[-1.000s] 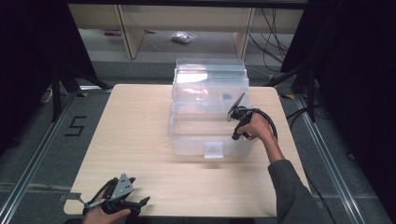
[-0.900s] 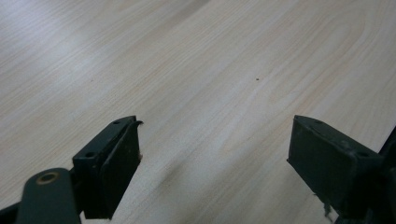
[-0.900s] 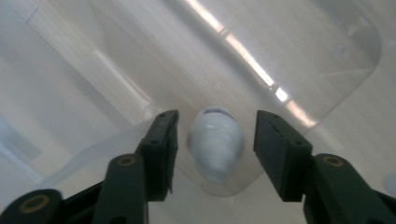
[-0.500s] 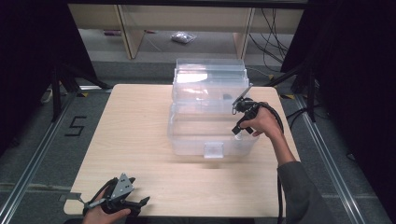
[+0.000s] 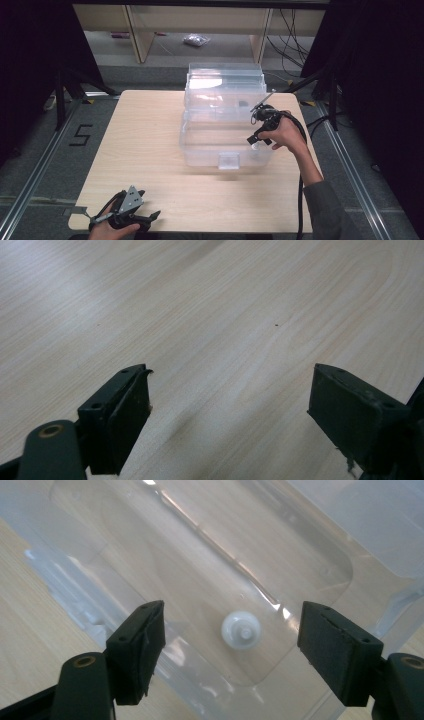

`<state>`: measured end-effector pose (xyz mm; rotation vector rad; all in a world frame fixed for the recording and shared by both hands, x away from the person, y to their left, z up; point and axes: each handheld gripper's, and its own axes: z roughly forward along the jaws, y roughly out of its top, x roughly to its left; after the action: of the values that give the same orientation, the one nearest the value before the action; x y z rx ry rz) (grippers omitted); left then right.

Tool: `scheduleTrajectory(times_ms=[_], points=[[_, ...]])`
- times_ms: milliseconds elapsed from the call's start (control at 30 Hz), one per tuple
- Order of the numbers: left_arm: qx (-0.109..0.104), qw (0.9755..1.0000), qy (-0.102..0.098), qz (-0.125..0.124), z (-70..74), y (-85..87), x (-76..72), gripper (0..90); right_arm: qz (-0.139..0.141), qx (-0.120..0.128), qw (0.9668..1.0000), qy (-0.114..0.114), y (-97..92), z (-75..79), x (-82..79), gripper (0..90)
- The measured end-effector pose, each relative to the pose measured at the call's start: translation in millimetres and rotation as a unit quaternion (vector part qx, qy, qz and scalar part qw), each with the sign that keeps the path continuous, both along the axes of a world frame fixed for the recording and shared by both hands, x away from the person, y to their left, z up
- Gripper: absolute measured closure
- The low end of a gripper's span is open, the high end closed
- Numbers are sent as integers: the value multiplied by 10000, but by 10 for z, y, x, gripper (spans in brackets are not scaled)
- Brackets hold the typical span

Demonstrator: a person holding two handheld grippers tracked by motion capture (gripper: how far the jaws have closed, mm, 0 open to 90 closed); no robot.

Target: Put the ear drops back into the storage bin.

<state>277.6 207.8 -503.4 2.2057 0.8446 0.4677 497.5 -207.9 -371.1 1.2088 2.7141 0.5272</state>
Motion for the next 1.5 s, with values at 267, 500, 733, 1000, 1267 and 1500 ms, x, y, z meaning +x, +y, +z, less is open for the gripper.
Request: scheduleTrajectory(times_ms=[267,500,733,1000,1267,1500], points=[[14,10000,-61,9,-4,-2,1,162,-1,188,9997,-182,-25,39,-101,252],[41,10000,-73,3,0,3,5,162,-5,254,9994,-240,-52,54,-171,244],[5,10000,-77,-1,-1,2,3,162,49,427,9985,-341,-63,55,-279,239],[40,10000,-76,13,0,2,5,162,109,553,9975,-424,-59,53,-422,238],[37,10000,-64,5,2,3,3,162,122,699,9966,-419,-62,13,-577,231],[37,10000,-68,15,1,2,3,162,223,903,9942,-540,-98,-57,-699,225]])
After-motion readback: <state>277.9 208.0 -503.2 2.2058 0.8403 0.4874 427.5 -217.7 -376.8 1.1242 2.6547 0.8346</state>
